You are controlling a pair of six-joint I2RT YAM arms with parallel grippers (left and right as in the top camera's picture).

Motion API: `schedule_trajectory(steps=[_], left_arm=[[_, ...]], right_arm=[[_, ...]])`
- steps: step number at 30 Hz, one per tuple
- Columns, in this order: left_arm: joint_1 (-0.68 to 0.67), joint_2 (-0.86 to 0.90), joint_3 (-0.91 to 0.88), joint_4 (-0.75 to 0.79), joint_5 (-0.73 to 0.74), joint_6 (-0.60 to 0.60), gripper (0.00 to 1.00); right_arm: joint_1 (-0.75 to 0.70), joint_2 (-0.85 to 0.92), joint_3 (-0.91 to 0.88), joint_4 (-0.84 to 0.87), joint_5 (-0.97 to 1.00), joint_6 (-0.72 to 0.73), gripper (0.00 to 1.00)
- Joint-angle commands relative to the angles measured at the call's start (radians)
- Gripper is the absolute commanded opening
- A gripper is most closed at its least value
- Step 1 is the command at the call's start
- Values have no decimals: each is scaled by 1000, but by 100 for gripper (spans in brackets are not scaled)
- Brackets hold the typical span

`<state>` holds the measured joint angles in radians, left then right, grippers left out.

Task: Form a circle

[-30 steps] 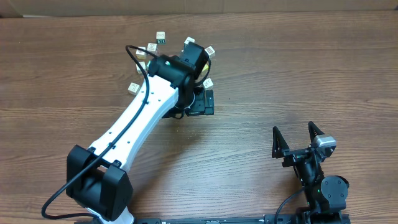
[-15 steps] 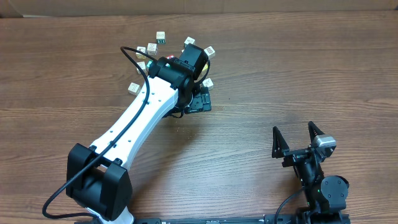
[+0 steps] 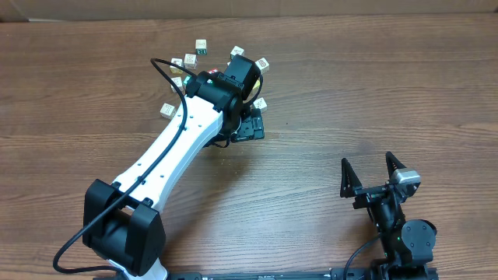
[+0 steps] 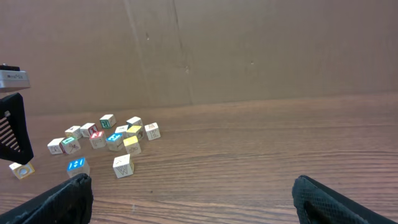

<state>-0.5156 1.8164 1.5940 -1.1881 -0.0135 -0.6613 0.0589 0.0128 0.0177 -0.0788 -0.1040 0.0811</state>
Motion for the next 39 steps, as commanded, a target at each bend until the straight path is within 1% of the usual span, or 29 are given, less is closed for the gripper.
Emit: schedule_trajectory(steps=[1, 4, 5, 8, 10, 12, 14, 18, 21, 24, 27, 29, 31, 32, 34, 37, 38, 39], left_arm=[[3, 4, -8, 0, -20, -24, 99], [8, 4, -8, -9, -59, -24, 99], [13, 4, -8, -4, -47, -36, 99], [33, 4, -8, 38, 34, -195, 100], [36, 5, -8, 45, 55, -261, 100], [35, 5, -8, 53, 47, -288, 100], [35, 6, -8, 123, 27, -311, 100], [39, 9, -8, 306, 28, -310, 100], [37, 21, -8, 439, -14, -299, 100], [37, 40, -8, 509, -46, -299, 100], [37, 47, -8, 503, -50, -299, 99], [37, 56, -8, 480, -86, -310, 100], [46, 73, -8, 446, -101, -370, 100], [63, 82, -8, 428, -85, -411, 99], [100, 95, -8, 422, -12, -444, 99], [163, 103, -5, 422, 94, -447, 81], [179, 102, 2, 413, 97, -447, 78], [188, 102, 13, 400, 96, -447, 78]], right_arm=[[-2, -10, -10, 5, 5, 0, 100], [-2, -10, -10, 5, 5, 0, 100], [-2, -10, -10, 5, 5, 0, 100], [-2, -10, -10, 5, 5, 0, 100], [-2, -10, -10, 5, 5, 0, 100], [-2, -10, -10, 5, 5, 0, 100], [-2, -10, -10, 5, 5, 0, 100], [-2, -10, -10, 5, 5, 0, 100], [-2, -10, -10, 5, 5, 0, 100], [-2, -10, -10, 5, 5, 0, 100], [-2, -10, -10, 5, 5, 0, 100], [-2, -10, -10, 5, 5, 0, 100], [-2, -10, -10, 5, 5, 0, 100], [-2, -10, -10, 5, 5, 0, 100], [-2, -10, -10, 5, 5, 0, 100], [-2, -10, -10, 5, 5, 0, 100], [-2, -10, -10, 5, 5, 0, 100], [-2, -10, -10, 5, 5, 0, 100]])
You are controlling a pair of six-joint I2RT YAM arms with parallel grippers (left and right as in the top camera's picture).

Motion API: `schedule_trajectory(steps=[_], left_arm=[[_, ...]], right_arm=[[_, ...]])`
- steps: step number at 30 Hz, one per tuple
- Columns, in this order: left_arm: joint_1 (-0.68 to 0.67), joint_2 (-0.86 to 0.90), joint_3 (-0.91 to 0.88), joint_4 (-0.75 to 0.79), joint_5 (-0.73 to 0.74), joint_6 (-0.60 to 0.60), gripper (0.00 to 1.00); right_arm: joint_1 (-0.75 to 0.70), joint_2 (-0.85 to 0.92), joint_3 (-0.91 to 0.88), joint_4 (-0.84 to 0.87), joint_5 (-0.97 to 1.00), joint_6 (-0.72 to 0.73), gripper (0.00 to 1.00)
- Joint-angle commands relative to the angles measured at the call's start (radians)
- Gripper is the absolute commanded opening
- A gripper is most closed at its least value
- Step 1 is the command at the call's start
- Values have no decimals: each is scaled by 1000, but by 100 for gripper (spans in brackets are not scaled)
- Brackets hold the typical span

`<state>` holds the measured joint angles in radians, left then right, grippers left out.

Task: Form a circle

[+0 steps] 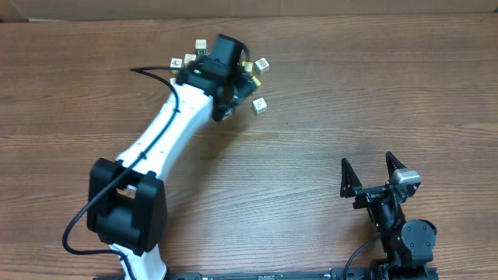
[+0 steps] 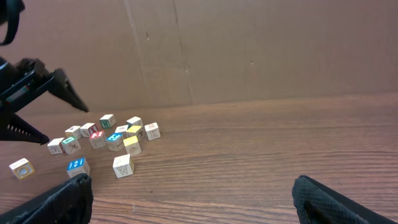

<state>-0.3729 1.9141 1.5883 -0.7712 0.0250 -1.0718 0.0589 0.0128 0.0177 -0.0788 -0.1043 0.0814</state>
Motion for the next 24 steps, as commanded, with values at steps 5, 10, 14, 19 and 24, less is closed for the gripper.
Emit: schedule_trajectory(steps=[5, 10, 14, 19, 24], left_arm=[[60, 5, 69, -122, -16, -26, 80], [16, 16, 69, -153, -137, 83, 79], [-18, 47, 69, -135, -209, 112, 78], [-20, 137, 69, -55, -177, 133, 76], [-16, 229, 69, -55, -178, 106, 75]], right_arm=[[-2, -10, -10, 5, 5, -1, 100], [-2, -10, -10, 5, 5, -1, 100], [-2, -10, -10, 5, 5, -1, 100], [-2, -10, -10, 5, 5, -1, 100], [-2, -10, -10, 5, 5, -1, 100]])
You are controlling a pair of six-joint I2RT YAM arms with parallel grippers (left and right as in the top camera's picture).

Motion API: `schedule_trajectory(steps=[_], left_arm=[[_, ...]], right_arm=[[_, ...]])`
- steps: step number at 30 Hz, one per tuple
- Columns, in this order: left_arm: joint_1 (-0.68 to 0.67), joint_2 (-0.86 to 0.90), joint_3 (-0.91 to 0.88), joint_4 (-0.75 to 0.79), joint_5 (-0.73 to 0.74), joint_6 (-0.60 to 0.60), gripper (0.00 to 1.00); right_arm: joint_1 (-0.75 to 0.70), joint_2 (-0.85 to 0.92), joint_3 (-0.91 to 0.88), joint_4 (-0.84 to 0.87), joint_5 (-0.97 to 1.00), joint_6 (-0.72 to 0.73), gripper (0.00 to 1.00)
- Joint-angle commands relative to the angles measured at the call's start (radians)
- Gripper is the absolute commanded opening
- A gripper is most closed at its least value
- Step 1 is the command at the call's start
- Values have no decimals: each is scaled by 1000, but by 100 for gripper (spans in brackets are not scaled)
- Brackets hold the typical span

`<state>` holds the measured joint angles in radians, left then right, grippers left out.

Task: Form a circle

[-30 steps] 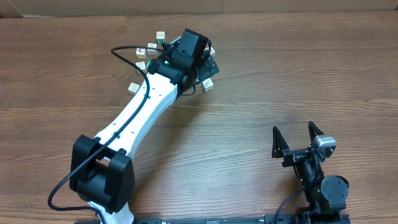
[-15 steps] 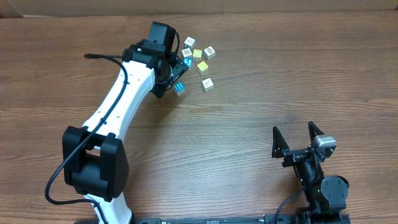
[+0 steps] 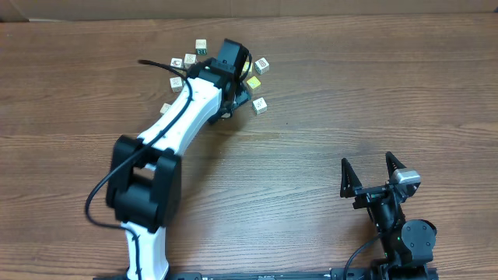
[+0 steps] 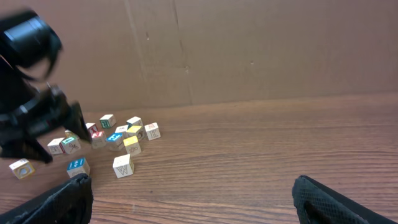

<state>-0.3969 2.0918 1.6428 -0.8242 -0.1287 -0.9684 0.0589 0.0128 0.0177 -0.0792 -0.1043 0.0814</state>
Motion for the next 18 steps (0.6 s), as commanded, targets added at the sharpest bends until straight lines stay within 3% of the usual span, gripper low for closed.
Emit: schedule_trajectory(steps=[1, 8, 18], left_arm=[[9, 66, 14, -2, -24, 2, 75], [16, 112, 14, 5, -41, -23, 71], [34, 112, 14, 95, -38, -21, 53]], right_arm=[[-2, -10, -10, 5, 5, -1, 100], [-2, -10, -10, 5, 5, -1, 100], [-2, -10, -10, 5, 5, 0, 100]])
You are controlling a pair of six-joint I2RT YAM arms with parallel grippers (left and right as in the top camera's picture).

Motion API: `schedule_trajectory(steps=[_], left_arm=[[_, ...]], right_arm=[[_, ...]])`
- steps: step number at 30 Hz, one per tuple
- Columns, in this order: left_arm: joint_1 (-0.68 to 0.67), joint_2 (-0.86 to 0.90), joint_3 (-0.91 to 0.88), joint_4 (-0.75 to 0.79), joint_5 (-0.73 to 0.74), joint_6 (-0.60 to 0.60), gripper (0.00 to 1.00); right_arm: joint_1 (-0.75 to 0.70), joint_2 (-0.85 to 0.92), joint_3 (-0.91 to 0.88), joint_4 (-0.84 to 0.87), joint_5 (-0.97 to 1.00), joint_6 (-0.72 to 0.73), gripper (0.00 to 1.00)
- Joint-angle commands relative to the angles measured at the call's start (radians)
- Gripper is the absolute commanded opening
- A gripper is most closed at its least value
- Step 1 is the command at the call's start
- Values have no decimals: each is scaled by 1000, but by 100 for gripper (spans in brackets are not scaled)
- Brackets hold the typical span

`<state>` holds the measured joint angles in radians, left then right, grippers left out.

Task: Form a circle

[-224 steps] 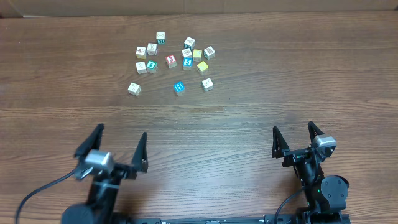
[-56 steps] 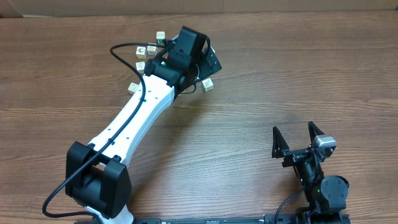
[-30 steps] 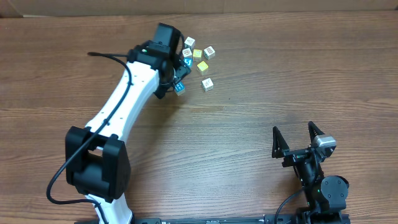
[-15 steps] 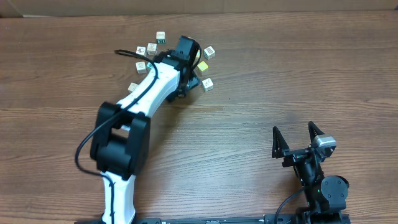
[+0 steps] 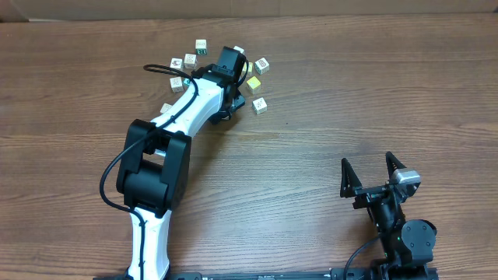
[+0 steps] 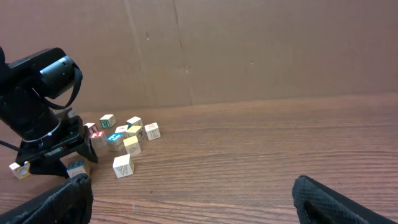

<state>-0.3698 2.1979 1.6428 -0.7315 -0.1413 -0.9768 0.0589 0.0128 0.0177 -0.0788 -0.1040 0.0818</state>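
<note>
Several small wooden letter blocks lie in a loose cluster at the far side of the table [image 5: 327,93], among them a yellow one [image 5: 254,82], a white one [image 5: 259,105] and a green-lettered one [image 5: 201,47]. In the right wrist view I see the W block [image 6: 123,166], a yellow block [image 6: 131,144] and a blue-lettered block [image 6: 78,168]. My left gripper [image 6: 62,160] is down in the cluster with its fingers spread over the blue-lettered block, which they partly hide. My right gripper [image 5: 372,173] stands open near the front right, nothing between its fingers.
A brown cardboard wall [image 6: 249,50] closes off the far edge behind the blocks. My white left arm [image 5: 183,124] stretches from the front left across to the cluster. One block [image 6: 20,168] lies apart at the cluster's left.
My left gripper has come lower onto the near-left side of the cluster and now partly covers the blue-lettered block. The blocks and the right arm have not moved.
My left gripper first stood at the cluster's near right side. Then it was raised, open, over the back of the cluster. Then it hung low over the left part, and now sits at the blue-lettered block. The blocks kept their places throughout.
</note>
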Motion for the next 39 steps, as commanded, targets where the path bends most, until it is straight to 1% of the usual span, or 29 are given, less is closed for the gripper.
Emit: schedule_trajectory(steps=[1, 4, 6, 9, 11, 14, 16, 19, 25, 28, 30, 32, 33, 37, 39], left_arm=[[8, 6, 14, 0, -27, -7, 49], [11, 6, 14, -14, -25, -2, 33], [10, 6, 14, -34, -25, -1, 28], [10, 5, 15, -57, -23, 13, 26], [13, -3, 18, -57, -21, 29, 21], [17, -34, 51, -95, -11, 96, 19], [17, -68, 93, -155, -25, 123, 20], [16, -131, 143, -252, -44, 124, 20], [-2, -277, 151, -411, -33, 120, 19], [-27, -296, 151, -446, -35, 120, 18], [-48, -286, 150, -438, -46, 119, 14], [-68, -261, 149, -442, -59, 91, 10], [-77, -243, 149, -447, -64, 56, 9], [-90, -159, 148, -504, -60, -167, 15], [-89, -114, 148, -525, -49, -228, 18]], right_arm=[[-2, -10, -10, 5, 5, -1, 100], [-2, -10, -10, 5, 5, -1, 100], [-2, -10, -10, 5, 5, -1, 100], [-2, -10, -10, 5, 5, -1, 100], [-2, -10, -10, 5, 5, -1, 100], [-2, -10, -10, 5, 5, -1, 100], [-2, -10, -10, 5, 5, -1, 100], [-2, -10, -10, 5, 5, -1, 100], [-2, -10, -10, 5, 5, -1, 100], [-2, -10, -10, 5, 5, -1, 100], [-2, -10, -10, 5, 5, -1, 100], [-2, -10, -10, 5, 5, -1, 100], [-2, -10, -10, 5, 5, -1, 100], [-2, -10, -10, 5, 5, -1, 100], [-2, -10, -10, 5, 5, -1, 100]])
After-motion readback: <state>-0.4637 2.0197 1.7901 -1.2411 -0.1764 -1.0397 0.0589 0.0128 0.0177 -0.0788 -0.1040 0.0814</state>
